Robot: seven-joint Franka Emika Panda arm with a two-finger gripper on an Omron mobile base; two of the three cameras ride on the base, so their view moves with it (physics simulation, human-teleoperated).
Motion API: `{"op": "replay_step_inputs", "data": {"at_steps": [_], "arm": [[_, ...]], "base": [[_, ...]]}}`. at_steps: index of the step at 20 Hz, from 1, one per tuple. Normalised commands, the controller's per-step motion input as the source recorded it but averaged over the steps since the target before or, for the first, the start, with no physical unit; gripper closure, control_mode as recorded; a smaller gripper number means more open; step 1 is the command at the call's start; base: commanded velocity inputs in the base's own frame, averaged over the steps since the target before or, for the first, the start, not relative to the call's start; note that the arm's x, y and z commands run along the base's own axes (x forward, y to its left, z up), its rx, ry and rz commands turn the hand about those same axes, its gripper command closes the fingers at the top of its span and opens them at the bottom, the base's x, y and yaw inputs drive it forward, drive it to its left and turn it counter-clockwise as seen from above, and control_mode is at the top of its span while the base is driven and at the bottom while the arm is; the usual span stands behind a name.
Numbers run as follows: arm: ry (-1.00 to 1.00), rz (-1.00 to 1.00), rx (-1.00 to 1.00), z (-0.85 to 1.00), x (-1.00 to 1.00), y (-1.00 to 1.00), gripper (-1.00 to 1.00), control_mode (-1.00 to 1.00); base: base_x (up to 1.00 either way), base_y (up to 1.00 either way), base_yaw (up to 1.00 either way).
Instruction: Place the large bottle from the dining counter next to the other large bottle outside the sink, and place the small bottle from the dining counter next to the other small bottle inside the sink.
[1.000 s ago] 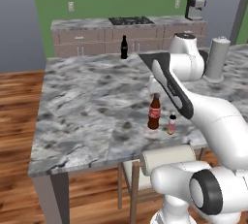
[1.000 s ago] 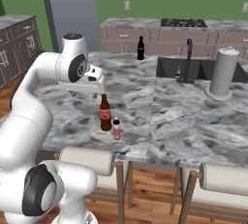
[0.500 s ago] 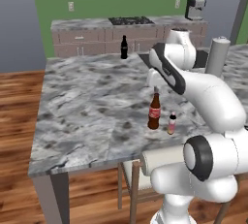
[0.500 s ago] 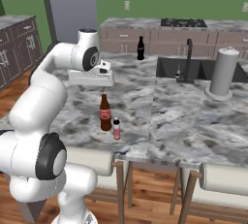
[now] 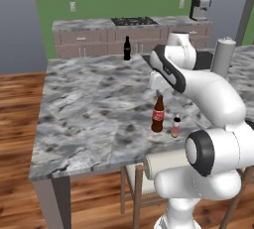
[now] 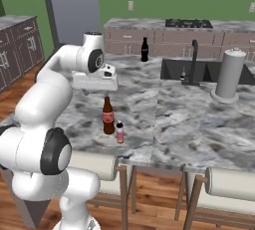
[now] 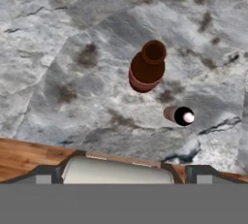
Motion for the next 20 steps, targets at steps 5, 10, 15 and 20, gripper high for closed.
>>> {"op": "replay_step_inputs", "data": {"at_steps": [5,10,15,20], "arm": [[0.00,0.00,0.00,-0.34,0.12,0.00,-1.00,-1.00],[0.03,0.00,-0.02,-0.15,0.21,0.00,-1.00,-1.00],[0.09,-0.04,-0.02,0.00,0.21,0.00,-1.00,-1.00],[0.03,-0.06,0.00,0.00,0.09,0.00,-1.00,-1.00]], "base": [[0.00,0.00,0.00],[0.00,0.00,0.00],[0.00,0.00,0.00],[0.00,0.00,0.00]]}}
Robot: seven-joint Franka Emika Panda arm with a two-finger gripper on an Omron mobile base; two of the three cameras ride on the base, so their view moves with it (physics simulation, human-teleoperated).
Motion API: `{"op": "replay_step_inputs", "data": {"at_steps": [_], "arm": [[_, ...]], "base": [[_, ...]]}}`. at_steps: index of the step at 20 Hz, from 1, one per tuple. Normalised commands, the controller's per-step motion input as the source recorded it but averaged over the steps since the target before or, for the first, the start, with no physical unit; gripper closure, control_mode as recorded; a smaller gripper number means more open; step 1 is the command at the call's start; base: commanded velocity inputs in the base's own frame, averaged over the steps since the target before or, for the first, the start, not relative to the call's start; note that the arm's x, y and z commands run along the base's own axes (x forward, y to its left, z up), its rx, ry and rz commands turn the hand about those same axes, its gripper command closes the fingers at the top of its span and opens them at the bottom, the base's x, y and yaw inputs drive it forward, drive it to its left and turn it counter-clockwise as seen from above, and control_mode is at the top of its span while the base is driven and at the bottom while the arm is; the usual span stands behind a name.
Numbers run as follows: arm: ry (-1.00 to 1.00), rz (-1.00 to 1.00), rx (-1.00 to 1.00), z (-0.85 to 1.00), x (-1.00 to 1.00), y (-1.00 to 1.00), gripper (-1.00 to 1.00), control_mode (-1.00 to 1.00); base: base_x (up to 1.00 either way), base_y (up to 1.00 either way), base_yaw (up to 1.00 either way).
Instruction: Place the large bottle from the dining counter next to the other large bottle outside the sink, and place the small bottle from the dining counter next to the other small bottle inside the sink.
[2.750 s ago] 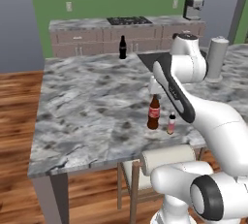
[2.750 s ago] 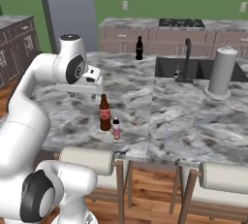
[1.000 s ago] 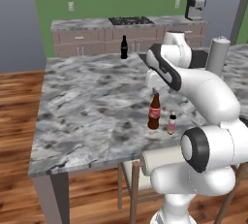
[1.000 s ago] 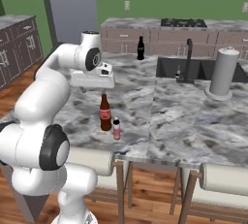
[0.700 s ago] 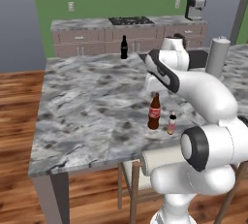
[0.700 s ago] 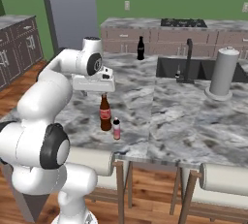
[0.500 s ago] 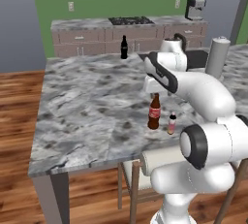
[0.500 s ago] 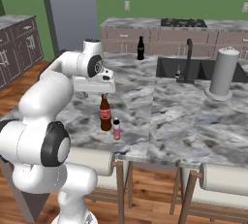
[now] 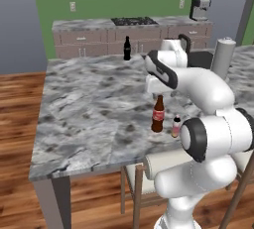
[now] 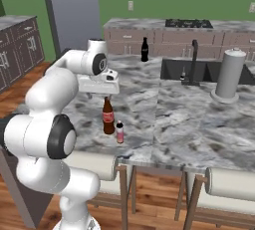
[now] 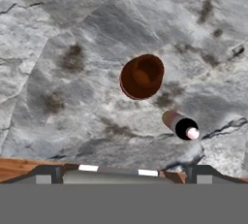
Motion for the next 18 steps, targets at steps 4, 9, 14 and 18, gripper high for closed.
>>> {"op": "replay_step_inputs", "data": {"at_steps": [4,9,14,18], "arm": [[0.00,-0.03,0.00,-0.01,0.23,0.00,-1.00,-1.00],[0.00,0.00,0.00,0.00,0.42,0.00,-1.00,-1.00],[0.00,0.00,0.00,0.00,0.50,-0.11,-1.00,-1.00],[0.00,0.00,0.00,0.00,0.35,-0.21,-1.00,-1.00]], "base": [[0.00,0.00,0.00],[0.00,0.00,0.00],[0.00,0.00,0.00],[0.00,0.00,0.00]]}}
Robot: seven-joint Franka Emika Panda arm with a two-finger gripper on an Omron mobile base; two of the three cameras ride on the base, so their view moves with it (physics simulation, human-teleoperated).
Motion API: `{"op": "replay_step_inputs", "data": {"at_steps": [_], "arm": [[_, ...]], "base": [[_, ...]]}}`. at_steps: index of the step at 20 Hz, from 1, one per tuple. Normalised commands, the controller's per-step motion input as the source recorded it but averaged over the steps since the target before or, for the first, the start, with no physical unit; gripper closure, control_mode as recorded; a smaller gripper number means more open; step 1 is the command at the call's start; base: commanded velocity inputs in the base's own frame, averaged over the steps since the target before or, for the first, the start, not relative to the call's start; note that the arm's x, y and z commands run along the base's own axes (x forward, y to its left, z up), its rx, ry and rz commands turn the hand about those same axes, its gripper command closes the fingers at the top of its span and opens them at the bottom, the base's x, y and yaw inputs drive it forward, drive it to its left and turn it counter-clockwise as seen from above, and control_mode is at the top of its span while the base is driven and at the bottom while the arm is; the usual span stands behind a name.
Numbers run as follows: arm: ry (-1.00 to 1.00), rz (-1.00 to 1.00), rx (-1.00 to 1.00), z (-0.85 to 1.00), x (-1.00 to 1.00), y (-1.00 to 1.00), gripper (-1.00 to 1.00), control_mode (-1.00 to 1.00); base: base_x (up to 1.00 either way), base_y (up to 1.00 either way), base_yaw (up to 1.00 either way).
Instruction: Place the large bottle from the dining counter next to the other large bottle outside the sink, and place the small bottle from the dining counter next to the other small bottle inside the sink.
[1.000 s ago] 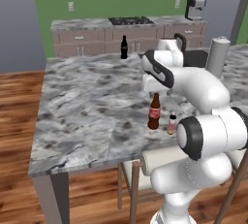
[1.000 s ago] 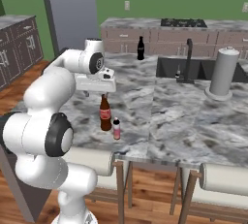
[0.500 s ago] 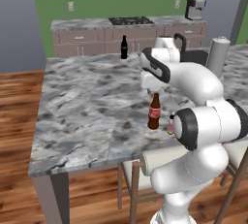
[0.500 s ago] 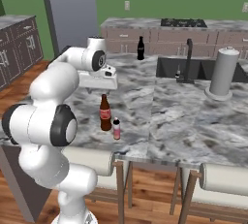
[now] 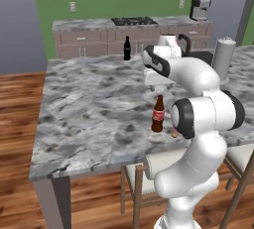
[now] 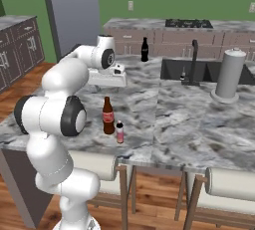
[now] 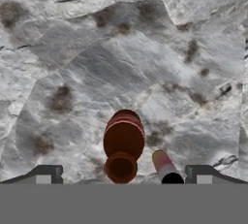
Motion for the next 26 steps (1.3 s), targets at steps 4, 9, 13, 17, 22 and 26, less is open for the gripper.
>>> {"op": "replay_step_inputs", "data": {"at_steps": [4,9,13,17,22,26], "arm": [[0.00,0.00,0.00,0.00,0.12,-0.05,-1.00,-1.00],[0.00,0.00,0.00,-0.09,-0.18,0.00,-1.00,-1.00],[0.00,0.00,0.00,-0.07,-0.21,0.00,-1.00,-1.00],[0.00,-0.01,0.00,0.00,-0.16,0.00,-1.00,-1.00],[0.00,0.00,0.00,0.00,0.00,0.07,-1.00,-1.00],[0.00,0.00,0.00,-0.12,0.00,0.21,-1.00,-1.00]], "base": [[0.00,0.00,0.00],[0.00,0.00,0.00],[0.00,0.00,0.00],[0.00,0.00,0.00],[0.00,0.00,0.00],[0.00,0.00,0.00]]}}
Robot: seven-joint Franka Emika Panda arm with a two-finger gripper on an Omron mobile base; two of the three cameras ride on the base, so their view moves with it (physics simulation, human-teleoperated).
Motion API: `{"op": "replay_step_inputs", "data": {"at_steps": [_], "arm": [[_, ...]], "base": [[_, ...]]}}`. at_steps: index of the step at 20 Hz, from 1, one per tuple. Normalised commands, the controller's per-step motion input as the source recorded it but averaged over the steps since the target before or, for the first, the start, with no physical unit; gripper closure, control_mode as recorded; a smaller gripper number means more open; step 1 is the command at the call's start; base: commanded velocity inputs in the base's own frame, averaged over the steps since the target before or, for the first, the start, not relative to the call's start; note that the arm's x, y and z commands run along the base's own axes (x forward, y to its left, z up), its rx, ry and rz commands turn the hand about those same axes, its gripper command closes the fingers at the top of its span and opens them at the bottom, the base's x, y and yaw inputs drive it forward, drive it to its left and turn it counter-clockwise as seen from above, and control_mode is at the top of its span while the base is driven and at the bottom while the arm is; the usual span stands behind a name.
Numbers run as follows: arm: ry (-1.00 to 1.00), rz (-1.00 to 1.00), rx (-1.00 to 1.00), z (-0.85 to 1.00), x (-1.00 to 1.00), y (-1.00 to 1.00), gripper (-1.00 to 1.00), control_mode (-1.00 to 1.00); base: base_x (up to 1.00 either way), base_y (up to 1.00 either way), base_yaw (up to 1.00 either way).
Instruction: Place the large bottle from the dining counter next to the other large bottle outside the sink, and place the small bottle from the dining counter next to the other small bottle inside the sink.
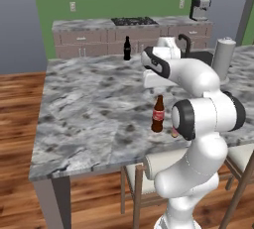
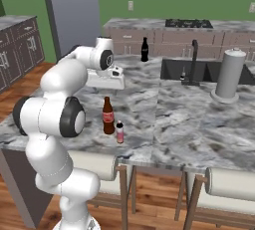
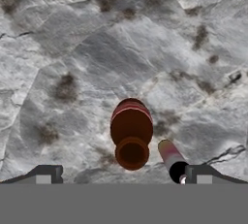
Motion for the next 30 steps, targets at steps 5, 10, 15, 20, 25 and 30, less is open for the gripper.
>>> {"op": "replay_step_inputs", "data": {"at_steps": [5,10,15,20,25,30], "arm": [[0.00,-0.02,0.00,-0.11,0.01,0.04,-1.00,-1.00],[0.00,-0.05,0.00,-0.01,0.00,-0.14,-1.00,-1.00],[0.00,-0.03,0.00,0.00,0.00,-0.05,-1.00,-1.00],[0.00,0.00,0.00,-0.02,0.00,0.00,-1.00,-1.00],[0.00,0.00,0.00,-0.17,0.00,0.00,-1.00,-1.00],[0.00,0.00,0.00,-0.14,0.00,0.00,-1.00,-1.00]], "base": [[0.00,0.00,0.00],[0.00,0.00,0.00],[0.00,0.00,0.00],[0.00,0.00,0.00],[0.00,0.00,0.00],[0.00,0.00,0.00]]}}
